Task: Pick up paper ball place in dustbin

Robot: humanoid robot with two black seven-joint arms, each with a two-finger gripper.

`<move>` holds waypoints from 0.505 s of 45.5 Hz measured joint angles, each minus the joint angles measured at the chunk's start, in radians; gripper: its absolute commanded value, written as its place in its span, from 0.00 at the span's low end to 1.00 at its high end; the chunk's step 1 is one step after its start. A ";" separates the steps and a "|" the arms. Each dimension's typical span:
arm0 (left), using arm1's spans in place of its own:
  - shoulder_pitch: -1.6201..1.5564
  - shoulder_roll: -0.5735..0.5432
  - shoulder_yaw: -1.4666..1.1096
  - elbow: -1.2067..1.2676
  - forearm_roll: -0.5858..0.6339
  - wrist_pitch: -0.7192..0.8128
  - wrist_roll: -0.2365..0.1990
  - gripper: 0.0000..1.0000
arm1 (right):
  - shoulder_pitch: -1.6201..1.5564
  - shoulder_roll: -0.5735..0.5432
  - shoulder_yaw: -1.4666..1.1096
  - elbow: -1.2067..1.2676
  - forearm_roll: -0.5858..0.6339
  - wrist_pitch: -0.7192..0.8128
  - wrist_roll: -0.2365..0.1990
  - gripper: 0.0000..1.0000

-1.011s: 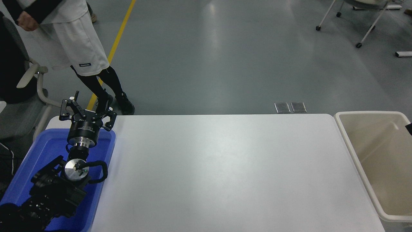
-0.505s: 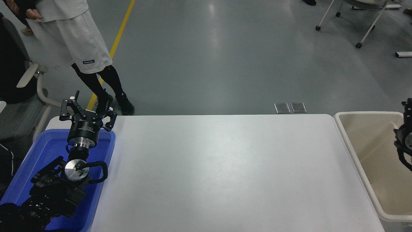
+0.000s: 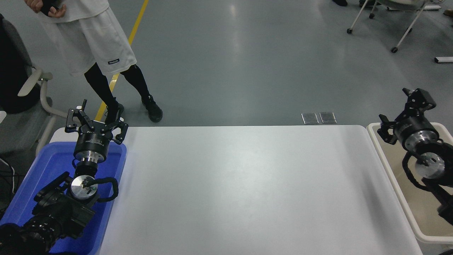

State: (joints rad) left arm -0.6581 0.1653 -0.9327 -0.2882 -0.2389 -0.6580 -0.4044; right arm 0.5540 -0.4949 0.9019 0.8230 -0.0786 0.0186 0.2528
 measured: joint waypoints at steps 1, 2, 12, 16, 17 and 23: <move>0.000 0.000 0.000 0.000 0.000 0.000 0.000 0.99 | -0.001 0.009 0.002 0.000 0.001 0.004 0.006 1.00; 0.000 0.000 0.000 0.000 0.000 0.000 0.000 0.99 | -0.003 0.016 0.003 0.001 0.003 0.010 0.012 1.00; 0.000 0.000 0.000 0.000 0.000 0.000 0.000 0.99 | -0.027 0.094 0.008 0.015 0.005 0.080 0.071 1.00; 0.000 0.000 0.000 0.000 0.001 0.000 0.000 0.99 | -0.035 0.127 0.008 0.019 -0.001 0.099 0.091 1.00; 0.000 0.000 0.000 0.000 0.001 0.000 0.000 0.99 | -0.037 0.137 0.008 0.020 -0.005 0.103 0.097 1.00; 0.000 0.000 0.000 0.000 0.001 -0.001 0.001 0.99 | -0.044 0.192 0.010 0.020 -0.035 0.111 0.127 1.00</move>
State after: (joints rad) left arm -0.6581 0.1656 -0.9327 -0.2884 -0.2379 -0.6593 -0.4034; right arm 0.5104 -0.3025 0.9123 0.8432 -0.1133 0.1298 0.3800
